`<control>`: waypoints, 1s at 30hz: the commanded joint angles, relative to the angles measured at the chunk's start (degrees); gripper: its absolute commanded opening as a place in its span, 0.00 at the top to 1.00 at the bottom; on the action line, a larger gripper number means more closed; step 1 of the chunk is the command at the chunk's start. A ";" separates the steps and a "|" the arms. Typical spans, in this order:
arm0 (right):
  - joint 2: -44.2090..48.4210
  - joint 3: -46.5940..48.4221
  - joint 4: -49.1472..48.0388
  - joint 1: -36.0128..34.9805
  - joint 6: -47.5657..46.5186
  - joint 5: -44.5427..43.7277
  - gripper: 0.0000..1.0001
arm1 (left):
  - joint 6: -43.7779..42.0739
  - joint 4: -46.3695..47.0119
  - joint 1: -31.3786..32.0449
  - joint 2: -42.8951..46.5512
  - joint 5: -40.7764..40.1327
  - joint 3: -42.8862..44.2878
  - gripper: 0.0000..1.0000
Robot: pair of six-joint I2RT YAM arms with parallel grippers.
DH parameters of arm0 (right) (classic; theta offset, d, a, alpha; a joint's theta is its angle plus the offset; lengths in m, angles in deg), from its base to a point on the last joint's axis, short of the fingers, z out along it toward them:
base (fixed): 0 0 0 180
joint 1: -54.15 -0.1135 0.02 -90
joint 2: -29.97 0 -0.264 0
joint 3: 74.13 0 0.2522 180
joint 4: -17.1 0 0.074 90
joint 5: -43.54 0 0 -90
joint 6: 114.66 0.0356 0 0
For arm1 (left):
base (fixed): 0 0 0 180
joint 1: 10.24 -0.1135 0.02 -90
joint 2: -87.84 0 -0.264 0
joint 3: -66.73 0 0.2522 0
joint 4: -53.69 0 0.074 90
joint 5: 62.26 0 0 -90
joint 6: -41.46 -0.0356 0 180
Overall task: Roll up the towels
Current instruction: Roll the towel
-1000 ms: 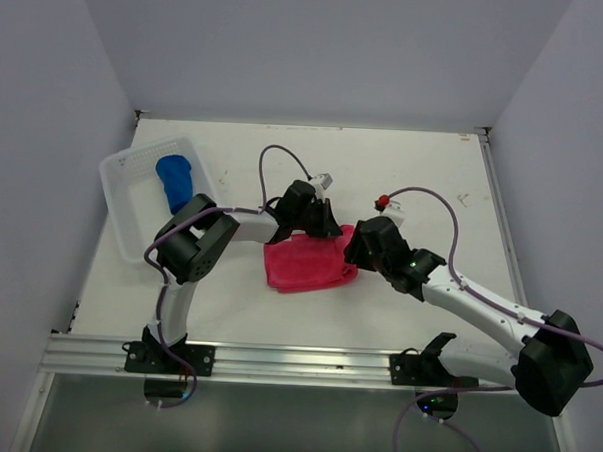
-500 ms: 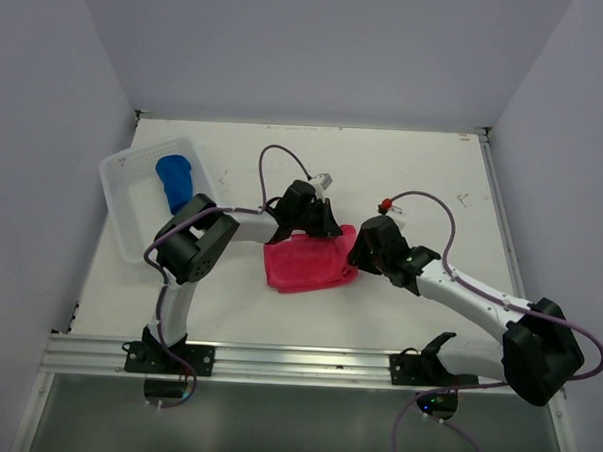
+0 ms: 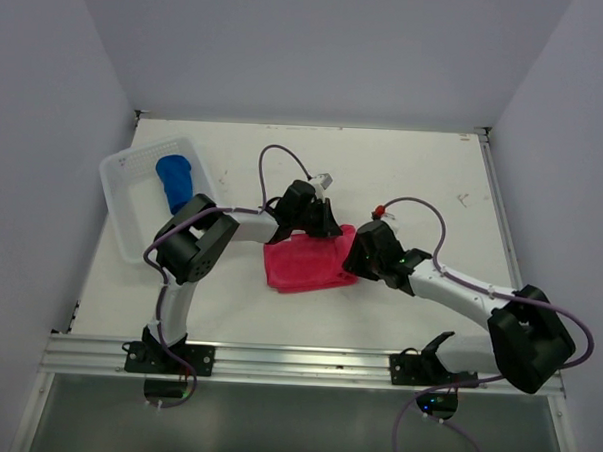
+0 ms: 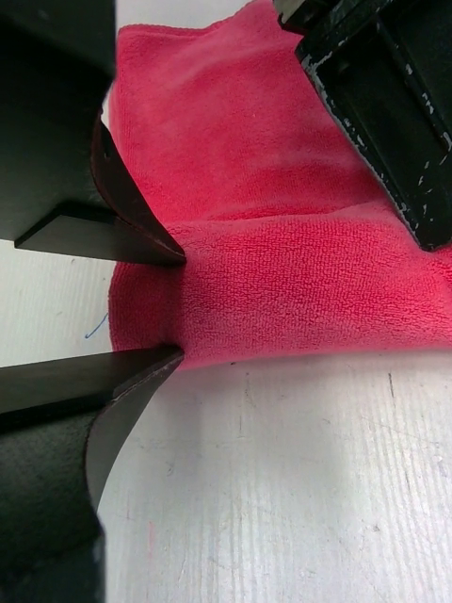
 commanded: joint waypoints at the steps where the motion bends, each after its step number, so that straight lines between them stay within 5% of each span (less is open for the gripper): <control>1: -0.97 -1.53 -0.78 0.16 -0.96 1.30 0.55 | -2.96 -1.90 -0.66 1.80 -3.23 -1.00 1.00; 15: -6.94 -2.06 -5.17 0.07 -6.23 4.11 0.54 | -2.70 -2.86 -0.66 2.50 -2.53 0.41 1.00; 23: -8.71 -2.50 -4.65 -0.63 -8.52 2.01 0.84 | -2.43 -3.48 -0.66 3.47 -2.27 0.58 1.00; 30: -6.60 -1.71 -1.14 -2.39 -11.59 -2.74 1.00 | -1.03 -4.36 -0.84 5.66 -1.39 1.20 1.00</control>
